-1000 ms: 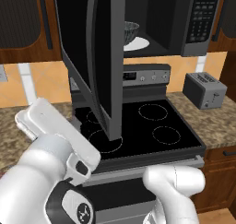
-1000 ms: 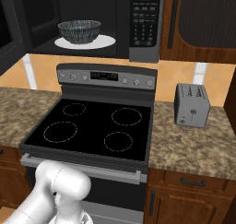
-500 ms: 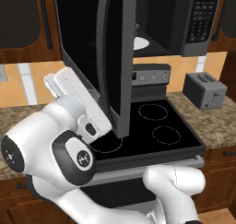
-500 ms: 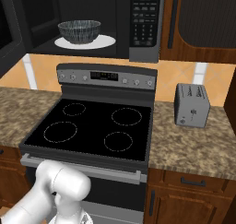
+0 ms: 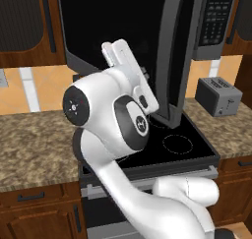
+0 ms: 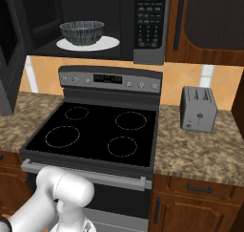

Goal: Open the microwave, place the bowl with waffle inside the microwave, then close the microwave door and turn it on.

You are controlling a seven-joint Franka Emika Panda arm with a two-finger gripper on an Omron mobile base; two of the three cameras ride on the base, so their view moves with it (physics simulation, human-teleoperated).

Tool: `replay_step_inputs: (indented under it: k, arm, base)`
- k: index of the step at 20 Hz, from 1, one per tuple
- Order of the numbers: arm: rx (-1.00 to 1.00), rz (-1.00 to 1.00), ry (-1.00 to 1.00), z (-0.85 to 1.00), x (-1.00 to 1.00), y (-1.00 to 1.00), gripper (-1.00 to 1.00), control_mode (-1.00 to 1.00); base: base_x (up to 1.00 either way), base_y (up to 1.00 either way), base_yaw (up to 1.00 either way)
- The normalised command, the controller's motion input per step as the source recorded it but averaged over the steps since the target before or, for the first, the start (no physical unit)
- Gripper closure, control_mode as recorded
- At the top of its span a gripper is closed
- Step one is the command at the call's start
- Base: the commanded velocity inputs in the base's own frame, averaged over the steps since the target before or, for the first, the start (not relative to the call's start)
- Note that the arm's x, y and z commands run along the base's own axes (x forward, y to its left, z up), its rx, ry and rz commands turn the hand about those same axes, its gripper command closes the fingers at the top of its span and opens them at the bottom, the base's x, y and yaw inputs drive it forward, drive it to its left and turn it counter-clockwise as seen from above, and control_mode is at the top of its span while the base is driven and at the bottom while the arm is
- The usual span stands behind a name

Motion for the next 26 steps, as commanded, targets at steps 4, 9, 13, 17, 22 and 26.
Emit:
replay_step_inputs:
  k: [4,9,13,17,22,26]
  arm:
    - [0.2,0.14,-0.02,0.35,1.0,-0.95,1.0,-1.0]
    - [0.09,0.2,-0.14,0.28,0.76,-0.38,1.0,-1.0]
    - [-0.04,0.01,0.05,-0.03,0.31,-0.19,1.0,-1.0]
    - [0.04,0.0,0.01,0.0,0.86,-0.08,1.0,-1.0]
    - [0.07,0.04,0.01,0.0,1.0,-0.21,1.0,-1.0]
    - [0.04,0.08,-0.03,0.0,1.0,-0.3,1.0,-1.0]
  base:
    - [0.0,0.0,0.0]
    - [0.0,0.0,0.0]
    - [0.0,0.0,0.0]
    - [0.0,0.0,0.0]
    - [0.0,0.0,0.0]
    - [0.0,0.0,0.0]
